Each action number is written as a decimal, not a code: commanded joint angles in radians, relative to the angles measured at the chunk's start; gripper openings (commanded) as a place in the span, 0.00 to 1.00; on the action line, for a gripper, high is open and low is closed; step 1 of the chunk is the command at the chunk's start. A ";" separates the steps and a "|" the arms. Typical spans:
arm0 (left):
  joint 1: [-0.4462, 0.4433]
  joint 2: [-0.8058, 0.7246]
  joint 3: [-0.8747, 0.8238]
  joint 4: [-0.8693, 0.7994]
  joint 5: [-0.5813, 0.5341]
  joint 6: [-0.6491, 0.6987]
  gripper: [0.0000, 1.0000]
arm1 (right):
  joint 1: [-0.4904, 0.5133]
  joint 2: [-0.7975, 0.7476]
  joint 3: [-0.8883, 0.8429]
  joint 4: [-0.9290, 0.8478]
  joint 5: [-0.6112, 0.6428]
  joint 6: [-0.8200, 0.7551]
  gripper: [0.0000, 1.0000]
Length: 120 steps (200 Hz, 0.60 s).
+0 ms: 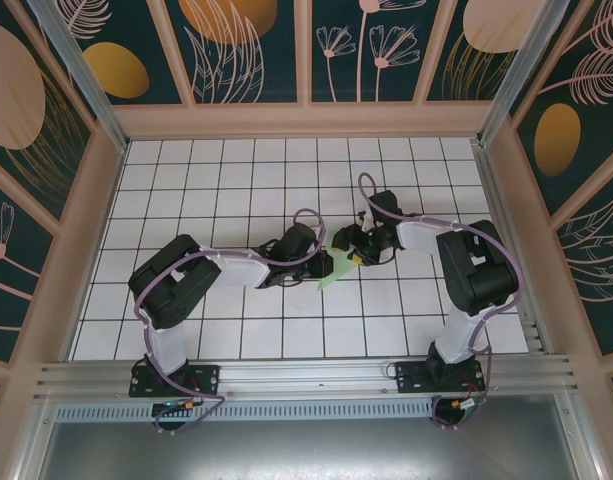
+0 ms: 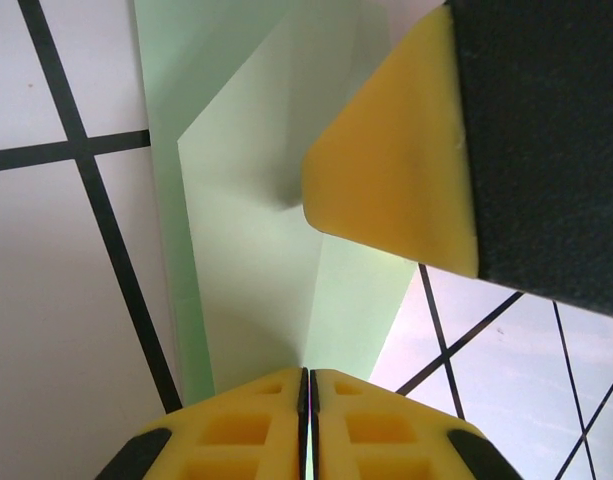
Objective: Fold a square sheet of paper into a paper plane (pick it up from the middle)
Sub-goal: Fourth fold the wing at the center of the table.
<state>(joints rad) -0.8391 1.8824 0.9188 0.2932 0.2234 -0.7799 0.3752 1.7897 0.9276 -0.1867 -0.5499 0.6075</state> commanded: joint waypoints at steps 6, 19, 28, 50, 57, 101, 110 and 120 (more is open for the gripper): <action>-0.006 0.021 0.024 -0.026 -0.019 0.001 0.14 | 0.002 0.109 -0.061 -0.052 0.208 -0.037 0.60; -0.006 0.019 0.024 -0.026 -0.019 0.000 0.14 | 0.003 0.119 -0.057 -0.062 0.230 -0.034 0.57; -0.005 0.019 0.023 -0.026 -0.021 -0.001 0.14 | 0.004 0.127 -0.054 -0.073 0.254 -0.032 0.56; -0.006 0.017 0.023 -0.027 -0.024 0.002 0.14 | 0.010 0.147 -0.047 -0.095 0.296 -0.028 0.53; -0.006 0.017 0.023 -0.027 -0.026 0.002 0.14 | 0.010 0.153 -0.045 -0.102 0.307 -0.025 0.52; -0.006 0.017 0.024 -0.030 -0.037 0.001 0.14 | 0.017 0.172 -0.042 -0.120 0.353 -0.007 0.47; -0.006 0.016 0.024 -0.030 -0.039 0.001 0.14 | 0.017 0.174 -0.042 -0.121 0.358 -0.005 0.47; -0.005 0.016 0.024 -0.032 -0.041 -0.001 0.14 | 0.019 0.177 -0.043 -0.122 0.363 -0.003 0.45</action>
<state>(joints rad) -0.8391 1.8847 0.9241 0.2859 0.2028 -0.7799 0.3943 1.8122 0.9535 -0.2447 -0.4637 0.6109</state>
